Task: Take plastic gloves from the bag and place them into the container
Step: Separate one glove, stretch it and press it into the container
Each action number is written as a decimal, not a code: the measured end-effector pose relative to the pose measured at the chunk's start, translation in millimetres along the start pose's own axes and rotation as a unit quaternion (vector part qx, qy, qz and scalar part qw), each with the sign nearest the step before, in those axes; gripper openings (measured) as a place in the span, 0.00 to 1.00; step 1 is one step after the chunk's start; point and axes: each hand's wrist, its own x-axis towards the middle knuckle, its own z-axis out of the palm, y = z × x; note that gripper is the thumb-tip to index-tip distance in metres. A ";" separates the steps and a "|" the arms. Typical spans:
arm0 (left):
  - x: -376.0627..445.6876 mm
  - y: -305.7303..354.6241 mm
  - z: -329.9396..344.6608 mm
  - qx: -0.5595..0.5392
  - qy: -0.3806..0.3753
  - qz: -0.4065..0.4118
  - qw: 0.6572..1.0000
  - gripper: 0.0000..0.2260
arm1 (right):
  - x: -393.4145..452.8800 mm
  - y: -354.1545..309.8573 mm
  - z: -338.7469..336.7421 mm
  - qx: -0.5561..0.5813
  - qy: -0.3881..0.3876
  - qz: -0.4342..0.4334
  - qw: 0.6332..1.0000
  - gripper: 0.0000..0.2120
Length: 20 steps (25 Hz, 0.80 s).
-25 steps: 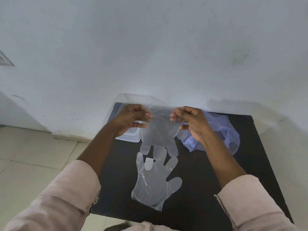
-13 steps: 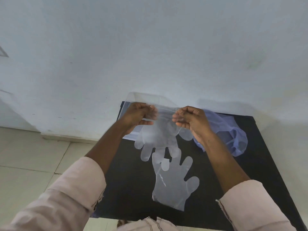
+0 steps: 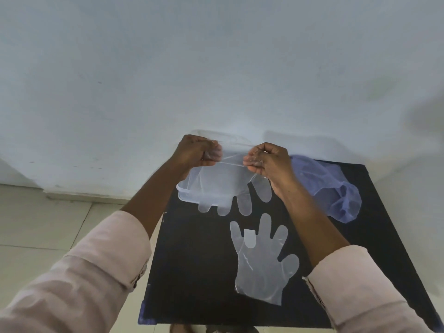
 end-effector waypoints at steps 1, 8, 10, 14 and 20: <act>2.7 0.1 -0.3 0.004 0.000 -0.004 1.000 0.10 | 3.9 1.4 1.1 -0.004 -0.002 0.000 1.000 0.08; 72.5 22.8 -13.8 0.002 0.062 -0.032 0.998 0.08 | 88.6 -7.9 31.1 -0.016 0.031 0.010 0.999 0.08; 97.2 30.6 -16.2 0.007 0.079 -0.034 0.996 0.09 | 113.0 -12.6 38.0 -0.021 0.043 0.002 0.999 0.07; 135.2 49.7 -23.5 0.003 0.099 -0.018 0.995 0.09 | 150.3 -31.7 49.4 -0.034 0.059 -0.043 0.997 0.07; 150.6 76.5 -33.7 -0.018 0.108 0.121 0.987 0.08 | 170.1 -56.7 60.2 -0.035 0.093 -0.236 0.967 0.14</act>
